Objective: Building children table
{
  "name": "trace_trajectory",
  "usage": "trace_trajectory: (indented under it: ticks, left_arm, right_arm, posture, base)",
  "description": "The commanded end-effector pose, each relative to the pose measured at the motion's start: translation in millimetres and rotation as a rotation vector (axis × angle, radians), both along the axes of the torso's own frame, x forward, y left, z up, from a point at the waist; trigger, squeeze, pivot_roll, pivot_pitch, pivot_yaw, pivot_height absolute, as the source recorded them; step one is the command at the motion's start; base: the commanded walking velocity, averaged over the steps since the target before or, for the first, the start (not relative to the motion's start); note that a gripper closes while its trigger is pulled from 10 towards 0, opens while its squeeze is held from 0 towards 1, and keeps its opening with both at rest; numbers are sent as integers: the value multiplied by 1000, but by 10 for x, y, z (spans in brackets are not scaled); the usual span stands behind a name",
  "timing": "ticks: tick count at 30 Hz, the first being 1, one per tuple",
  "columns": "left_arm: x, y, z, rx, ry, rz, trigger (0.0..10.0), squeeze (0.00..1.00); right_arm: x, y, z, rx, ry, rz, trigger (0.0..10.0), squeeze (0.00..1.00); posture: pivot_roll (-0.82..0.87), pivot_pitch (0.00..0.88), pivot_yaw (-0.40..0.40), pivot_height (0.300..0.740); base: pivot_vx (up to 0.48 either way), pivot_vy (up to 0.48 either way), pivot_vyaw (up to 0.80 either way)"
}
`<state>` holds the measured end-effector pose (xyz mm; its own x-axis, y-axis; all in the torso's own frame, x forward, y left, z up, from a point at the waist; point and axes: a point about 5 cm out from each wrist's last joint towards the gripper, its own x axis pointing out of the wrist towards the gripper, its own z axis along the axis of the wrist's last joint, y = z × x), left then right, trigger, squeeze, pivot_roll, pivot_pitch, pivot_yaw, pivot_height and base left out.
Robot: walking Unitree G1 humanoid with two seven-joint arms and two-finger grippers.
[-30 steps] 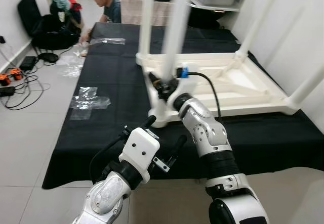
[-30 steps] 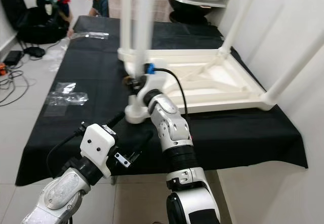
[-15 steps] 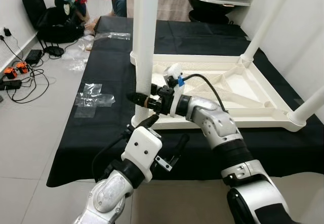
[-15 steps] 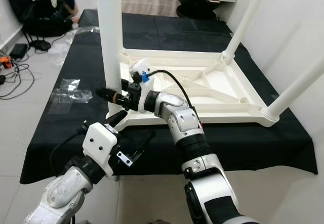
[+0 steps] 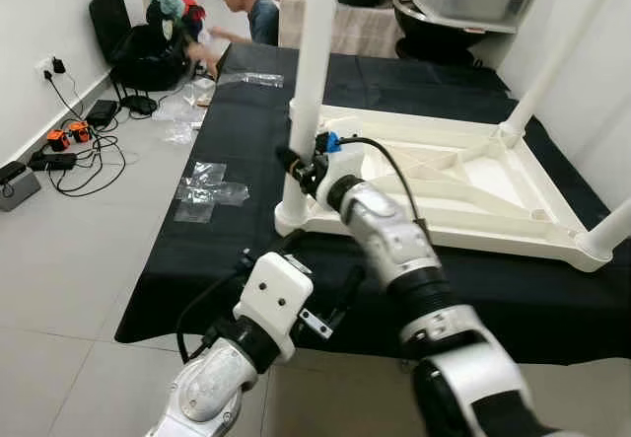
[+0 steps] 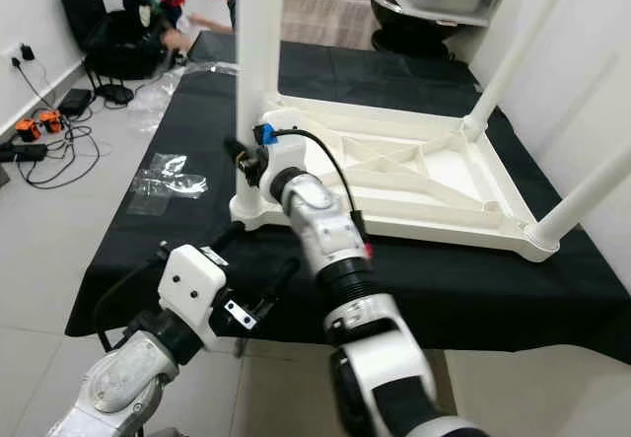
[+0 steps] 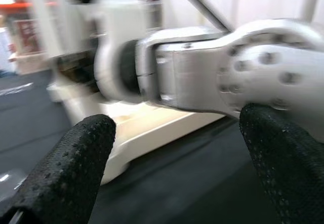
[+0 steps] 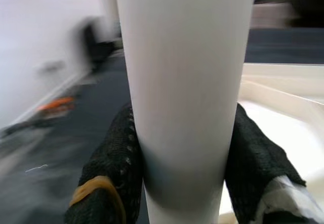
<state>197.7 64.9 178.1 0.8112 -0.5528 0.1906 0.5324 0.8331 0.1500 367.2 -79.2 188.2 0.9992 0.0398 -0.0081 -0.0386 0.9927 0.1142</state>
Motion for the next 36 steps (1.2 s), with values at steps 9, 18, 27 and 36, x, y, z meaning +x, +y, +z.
trace_trajectory:
  ticks: [9,18,27,36]
  left_arm:
    - [-6,-34,8,-7,-6,-10,10000,0]
    - [-4,-29,8,-7,-8,-9,10000,0]
    - [-1,-23,13,-9,-9,-6,10000,0]
    - [9,-15,24,-4,-11,-4,10000,0]
  right_arm:
    - [-71,-13,-5,105,-10,-157,10000,0]
    - [-22,79,171,92,-140,91,10000,1000]
    - [141,-223,199,33,-195,170,10000,1000]
    - [4,81,230,192,-102,887,10000,0]
  posture:
    - [86,11,-125,740]
    - [85,12,-127,740]
    - [84,13,-123,740]
    - [93,23,-124,740]
  base:
    - [0,0,0]
    - [0,0,0]
    - [0,0,0]
    - [0,0,0]
